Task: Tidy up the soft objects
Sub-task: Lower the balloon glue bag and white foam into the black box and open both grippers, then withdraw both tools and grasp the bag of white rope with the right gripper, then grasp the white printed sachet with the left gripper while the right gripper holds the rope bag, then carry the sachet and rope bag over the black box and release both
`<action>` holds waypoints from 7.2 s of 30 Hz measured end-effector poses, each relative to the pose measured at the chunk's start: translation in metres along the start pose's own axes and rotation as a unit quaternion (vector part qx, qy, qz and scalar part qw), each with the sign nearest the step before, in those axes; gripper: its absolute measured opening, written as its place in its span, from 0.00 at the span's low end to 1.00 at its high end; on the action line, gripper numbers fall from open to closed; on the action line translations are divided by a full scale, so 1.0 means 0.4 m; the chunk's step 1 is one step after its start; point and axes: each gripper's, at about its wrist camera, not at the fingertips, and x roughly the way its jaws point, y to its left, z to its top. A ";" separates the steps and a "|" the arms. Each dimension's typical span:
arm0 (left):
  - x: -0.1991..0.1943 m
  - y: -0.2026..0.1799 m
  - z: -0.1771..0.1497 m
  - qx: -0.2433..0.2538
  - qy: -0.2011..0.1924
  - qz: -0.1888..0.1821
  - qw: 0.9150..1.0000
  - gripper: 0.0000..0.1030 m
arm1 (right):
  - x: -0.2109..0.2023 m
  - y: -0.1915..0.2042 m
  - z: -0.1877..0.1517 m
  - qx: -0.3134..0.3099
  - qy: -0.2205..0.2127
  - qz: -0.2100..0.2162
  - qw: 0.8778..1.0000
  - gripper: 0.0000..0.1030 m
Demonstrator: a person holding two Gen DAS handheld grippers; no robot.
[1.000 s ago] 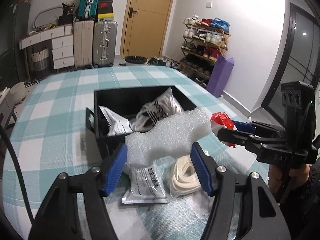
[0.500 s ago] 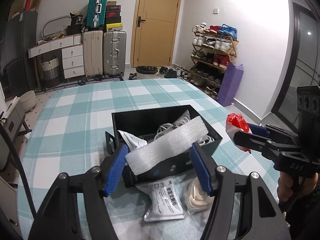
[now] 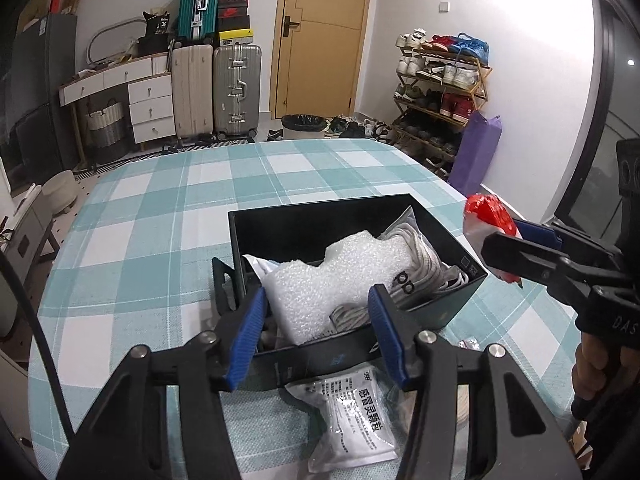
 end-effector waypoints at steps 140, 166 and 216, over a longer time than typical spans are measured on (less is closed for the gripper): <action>0.027 -0.070 -0.146 0.057 0.107 0.041 0.992 1.00 | 0.021 0.020 -0.171 -0.089 0.127 0.057 0.986 0.43; -0.020 -0.116 -0.155 0.069 0.088 -0.027 0.993 0.36 | -0.003 0.037 -0.162 -0.094 0.107 0.057 0.988 0.43; -0.042 -0.005 0.015 0.013 -0.013 -0.010 1.000 0.36 | -0.032 -0.009 0.043 -0.020 -0.026 0.036 0.999 0.43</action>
